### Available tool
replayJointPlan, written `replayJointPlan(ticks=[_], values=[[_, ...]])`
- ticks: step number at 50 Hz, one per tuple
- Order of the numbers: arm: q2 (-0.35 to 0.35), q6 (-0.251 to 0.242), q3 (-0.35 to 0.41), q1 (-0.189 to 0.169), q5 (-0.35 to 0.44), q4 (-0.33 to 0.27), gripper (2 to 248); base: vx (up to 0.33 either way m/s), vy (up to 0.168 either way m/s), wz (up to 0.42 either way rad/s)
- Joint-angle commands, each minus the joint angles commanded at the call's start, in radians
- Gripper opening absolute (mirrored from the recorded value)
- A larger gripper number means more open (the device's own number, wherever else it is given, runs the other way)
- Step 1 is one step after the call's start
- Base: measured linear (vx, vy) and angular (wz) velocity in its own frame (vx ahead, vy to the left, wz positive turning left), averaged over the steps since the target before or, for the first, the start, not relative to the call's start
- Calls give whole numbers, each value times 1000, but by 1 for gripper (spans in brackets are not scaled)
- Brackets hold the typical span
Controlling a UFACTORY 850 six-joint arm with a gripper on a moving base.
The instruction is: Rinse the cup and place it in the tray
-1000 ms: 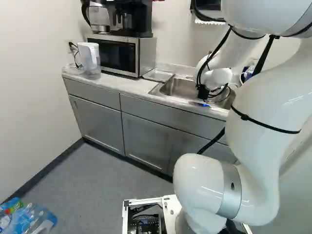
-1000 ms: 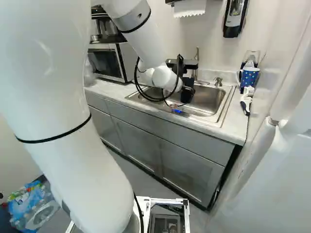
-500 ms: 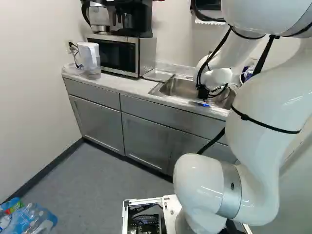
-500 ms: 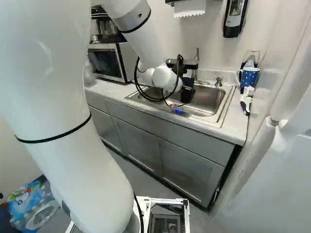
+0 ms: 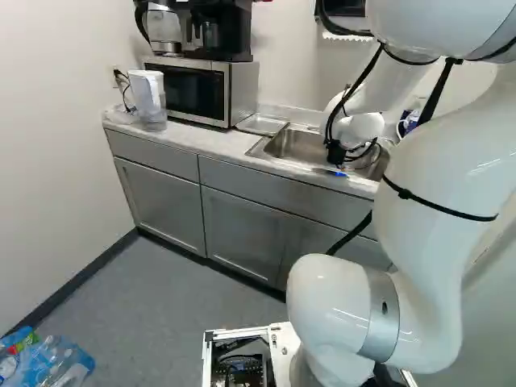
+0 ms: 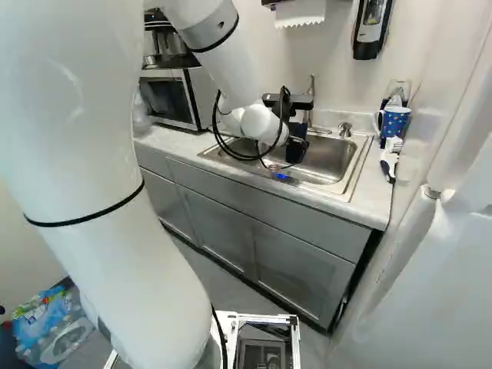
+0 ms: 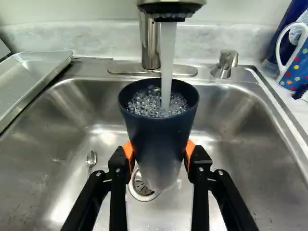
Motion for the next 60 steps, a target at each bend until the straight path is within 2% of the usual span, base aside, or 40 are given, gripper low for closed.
replayJointPlan(ticks=[11,31,60], values=[[5,0,5,9,0,0,121,0,0,0],[23,0,22,68,0,0,121,0,0,0],[-1,0,-67,152,0,0,121,0,0,0]])
